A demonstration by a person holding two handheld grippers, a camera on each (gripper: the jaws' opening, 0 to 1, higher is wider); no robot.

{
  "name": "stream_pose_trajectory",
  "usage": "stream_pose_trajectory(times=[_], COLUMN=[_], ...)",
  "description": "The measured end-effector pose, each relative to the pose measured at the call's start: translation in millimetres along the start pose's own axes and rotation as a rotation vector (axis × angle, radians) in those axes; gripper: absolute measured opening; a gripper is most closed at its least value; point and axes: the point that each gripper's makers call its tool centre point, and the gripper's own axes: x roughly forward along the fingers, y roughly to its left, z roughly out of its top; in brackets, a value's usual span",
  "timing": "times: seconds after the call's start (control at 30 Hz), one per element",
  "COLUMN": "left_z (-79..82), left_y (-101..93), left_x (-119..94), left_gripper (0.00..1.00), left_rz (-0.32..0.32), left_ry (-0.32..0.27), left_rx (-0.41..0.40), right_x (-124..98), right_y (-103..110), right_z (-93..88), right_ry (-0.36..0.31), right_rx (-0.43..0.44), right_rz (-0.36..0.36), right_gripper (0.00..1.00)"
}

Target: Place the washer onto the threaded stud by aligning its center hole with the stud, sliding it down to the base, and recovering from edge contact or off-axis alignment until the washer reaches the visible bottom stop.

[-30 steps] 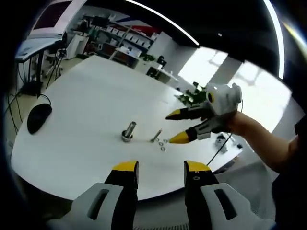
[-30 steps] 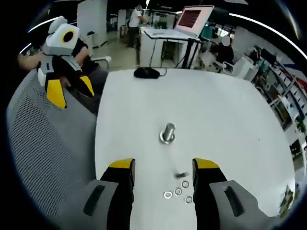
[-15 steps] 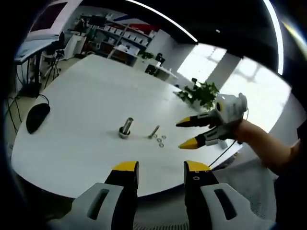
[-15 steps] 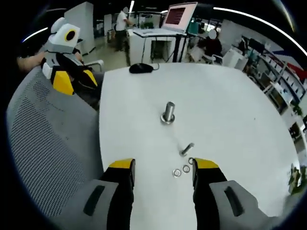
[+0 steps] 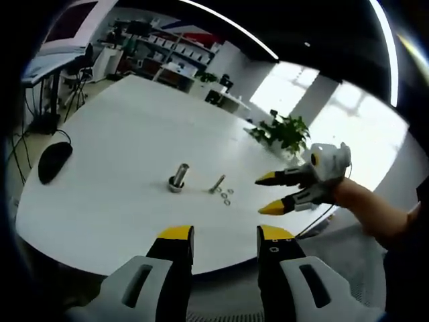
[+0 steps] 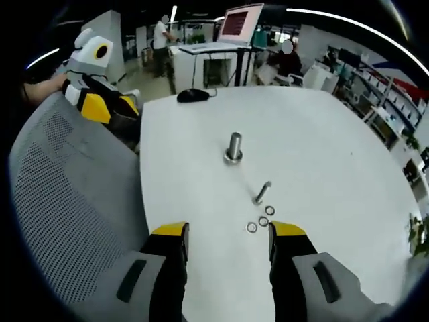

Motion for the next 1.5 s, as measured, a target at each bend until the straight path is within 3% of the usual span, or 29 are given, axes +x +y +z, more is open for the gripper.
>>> stream_pose_trajectory(times=[0.4, 0.87, 1.07, 1.33, 1.43, 1.5], left_z=[0.3, -1.2, -0.1, -0.2, -0.3, 0.3], left_y=[1.0, -2.1, -2.1, -1.7, 0.0, -0.1], left_x=[-1, 2, 2, 1, 0, -1], left_gripper=[0.35, 0.35, 0.33, 0.33, 0.33, 0.33], left_rz=[0.004, -0.007, -0.005, -0.006, -0.003, -0.004], left_ry=[-0.008, 0.010, 0.004, 0.004, 0.002, -0.004], left_rx=[-0.023, -0.015, -0.017, -0.018, -0.020, -0.027], right_x=[0, 13, 22, 26, 31, 38], right_y=[0, 2, 6, -3, 0, -7], right_z=[-8.3, -29.6, -41.2, -48.0, -46.8, -44.4], right_ry=[-0.002, 0.051, 0.080, 0.105, 0.091, 0.096], right_rx=[0.036, 0.038, 0.061, 0.110, 0.169, 0.152], right_rz=[-0.007, 0.011, 0.045, 0.035, 0.097, 0.087], right_gripper=[0.49, 0.49, 0.48, 0.46, 0.31, 0.30])
